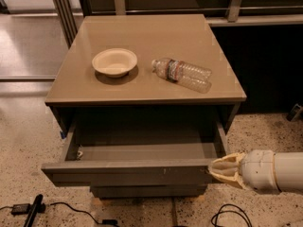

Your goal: Open top drawer

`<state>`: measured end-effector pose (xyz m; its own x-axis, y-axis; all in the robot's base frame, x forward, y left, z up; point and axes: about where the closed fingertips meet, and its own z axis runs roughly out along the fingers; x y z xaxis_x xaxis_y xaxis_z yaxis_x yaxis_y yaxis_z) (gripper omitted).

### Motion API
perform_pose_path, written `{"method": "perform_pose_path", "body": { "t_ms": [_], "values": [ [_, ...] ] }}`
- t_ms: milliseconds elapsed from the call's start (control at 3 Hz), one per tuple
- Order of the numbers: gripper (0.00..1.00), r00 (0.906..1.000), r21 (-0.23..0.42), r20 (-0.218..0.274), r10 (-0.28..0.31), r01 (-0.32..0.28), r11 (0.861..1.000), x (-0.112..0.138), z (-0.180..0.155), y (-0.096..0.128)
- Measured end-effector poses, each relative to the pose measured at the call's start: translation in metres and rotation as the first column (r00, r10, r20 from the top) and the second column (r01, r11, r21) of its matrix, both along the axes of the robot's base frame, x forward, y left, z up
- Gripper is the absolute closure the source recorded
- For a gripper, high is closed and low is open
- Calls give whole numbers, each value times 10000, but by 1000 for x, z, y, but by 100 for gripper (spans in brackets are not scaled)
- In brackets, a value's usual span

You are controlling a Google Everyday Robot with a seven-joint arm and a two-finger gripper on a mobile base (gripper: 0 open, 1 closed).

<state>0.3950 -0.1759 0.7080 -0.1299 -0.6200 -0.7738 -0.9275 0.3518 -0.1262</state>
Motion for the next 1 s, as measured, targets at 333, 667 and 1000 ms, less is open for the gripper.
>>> {"method": "perform_pose_path", "body": {
  "t_ms": [333, 667, 1000],
  "values": [
    [59, 10000, 0, 0, 1, -1, 10000, 0, 0, 0],
    [37, 10000, 0, 0, 1, -1, 10000, 0, 0, 0],
    [13, 10000, -87, -10, 39, -39, 10000, 4, -2, 1]
  ]
}}
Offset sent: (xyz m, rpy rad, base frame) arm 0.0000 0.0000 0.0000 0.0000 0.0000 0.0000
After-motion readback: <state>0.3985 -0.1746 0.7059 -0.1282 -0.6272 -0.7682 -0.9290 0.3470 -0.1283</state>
